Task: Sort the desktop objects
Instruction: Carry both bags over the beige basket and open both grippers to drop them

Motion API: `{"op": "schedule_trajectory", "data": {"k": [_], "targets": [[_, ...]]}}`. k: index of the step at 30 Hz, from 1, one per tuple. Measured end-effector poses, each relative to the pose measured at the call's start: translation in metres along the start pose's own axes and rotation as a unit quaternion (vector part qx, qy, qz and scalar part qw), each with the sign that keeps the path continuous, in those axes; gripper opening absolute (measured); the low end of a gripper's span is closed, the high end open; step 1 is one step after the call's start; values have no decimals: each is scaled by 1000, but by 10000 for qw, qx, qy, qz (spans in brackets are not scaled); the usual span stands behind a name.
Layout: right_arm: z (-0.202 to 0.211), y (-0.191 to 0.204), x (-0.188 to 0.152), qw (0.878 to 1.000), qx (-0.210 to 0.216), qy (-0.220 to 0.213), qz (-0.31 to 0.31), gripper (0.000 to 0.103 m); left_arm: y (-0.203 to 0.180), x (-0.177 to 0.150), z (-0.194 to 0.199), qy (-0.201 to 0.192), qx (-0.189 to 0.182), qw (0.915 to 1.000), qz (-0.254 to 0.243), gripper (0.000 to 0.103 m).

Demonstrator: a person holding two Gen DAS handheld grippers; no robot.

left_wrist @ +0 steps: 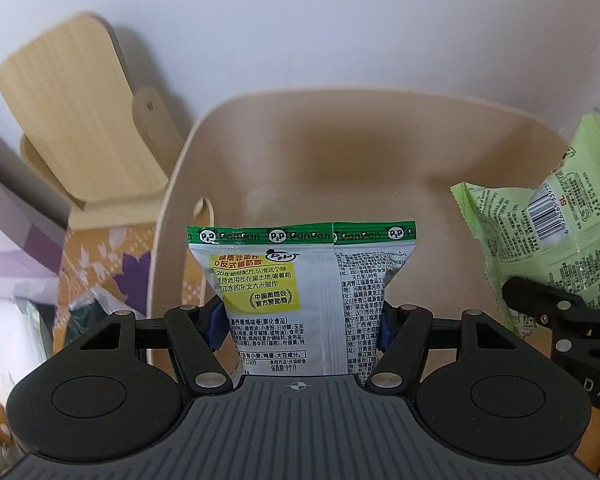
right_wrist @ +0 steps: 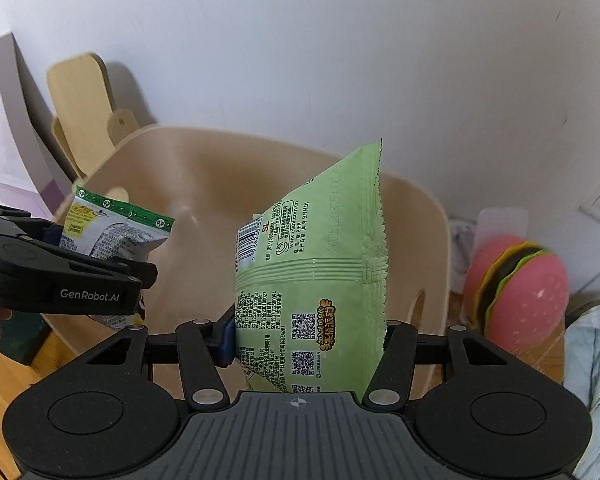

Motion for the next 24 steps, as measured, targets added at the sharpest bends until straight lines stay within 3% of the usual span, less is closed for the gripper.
{"op": "schedule_trajectory", "data": {"k": [7,12,18,24], "targets": [[-29,0,-13,9994,-156,308,-32,53,-10,-4,-11,15,198,9993,-328,70],[-35,1,-22,9991,-234,344,34,74,-12,-7,-11,66,160,9989,-445,72],[-28,8,-15,9983,-456,217,287,90,8,-8,0,-12,198,9998,-84,72],[6,13,-14,9986,-486,-132,176,95,21,-19,32,-251,209,9994,-109,72]]}}
Point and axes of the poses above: each gripper's, at about its wrist camera, not at the fingertips, and z roughly against the way its jaws point, y to its left, x to its top, the point moved 7 cm from there along -z, roughly the way its jaws point, and after that the axes turned 14 degrees about x, right-handed, at the moved point
